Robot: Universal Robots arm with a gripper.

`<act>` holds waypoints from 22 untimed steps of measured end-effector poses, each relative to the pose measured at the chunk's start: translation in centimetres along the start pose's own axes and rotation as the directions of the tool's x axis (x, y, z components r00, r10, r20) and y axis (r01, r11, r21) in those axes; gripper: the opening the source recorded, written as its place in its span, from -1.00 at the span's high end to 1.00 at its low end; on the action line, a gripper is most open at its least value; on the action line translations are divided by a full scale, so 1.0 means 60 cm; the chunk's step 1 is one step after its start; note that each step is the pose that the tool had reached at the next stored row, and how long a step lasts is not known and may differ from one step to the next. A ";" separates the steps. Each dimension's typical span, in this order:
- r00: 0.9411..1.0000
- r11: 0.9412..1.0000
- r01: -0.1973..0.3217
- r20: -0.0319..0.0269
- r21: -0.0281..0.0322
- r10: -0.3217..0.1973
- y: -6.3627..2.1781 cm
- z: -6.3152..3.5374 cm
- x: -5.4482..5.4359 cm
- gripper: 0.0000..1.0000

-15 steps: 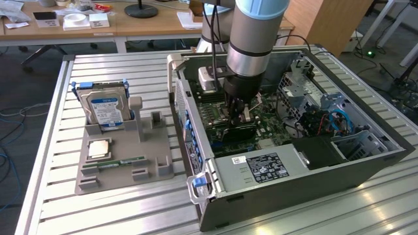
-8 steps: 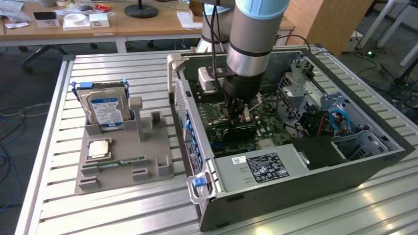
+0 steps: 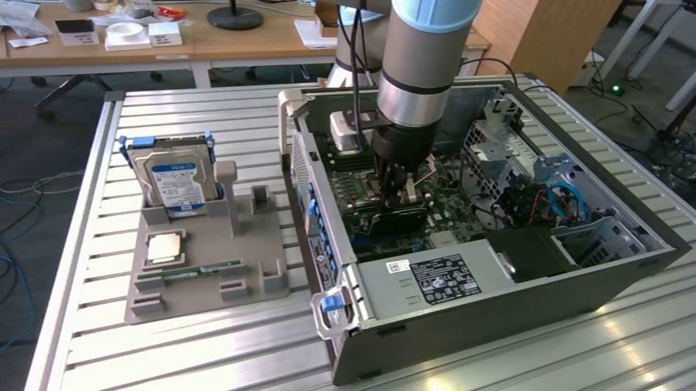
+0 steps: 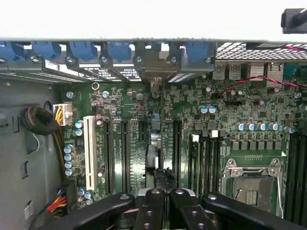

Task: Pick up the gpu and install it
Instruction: 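Press down on the gpu until it lock into place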

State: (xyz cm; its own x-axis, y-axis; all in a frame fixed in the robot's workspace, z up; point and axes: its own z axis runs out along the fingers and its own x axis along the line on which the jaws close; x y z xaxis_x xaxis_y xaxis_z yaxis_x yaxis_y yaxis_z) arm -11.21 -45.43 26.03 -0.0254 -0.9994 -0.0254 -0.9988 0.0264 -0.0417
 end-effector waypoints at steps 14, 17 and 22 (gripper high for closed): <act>1.000 1.000 0.000 -0.001 0.000 0.000 -0.005 -0.055 -0.001 0.79; 1.000 1.000 0.000 -0.002 -0.001 0.000 -0.008 -0.065 -0.002 0.79; 1.000 1.000 0.000 -0.001 0.000 0.000 -0.009 -0.066 -0.002 0.79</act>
State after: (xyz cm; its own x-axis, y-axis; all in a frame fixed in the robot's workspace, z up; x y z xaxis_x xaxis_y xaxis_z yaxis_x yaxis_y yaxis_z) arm -10.85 -45.44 30.01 -0.0258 -0.9994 -0.0241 -0.9988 0.0268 -0.0412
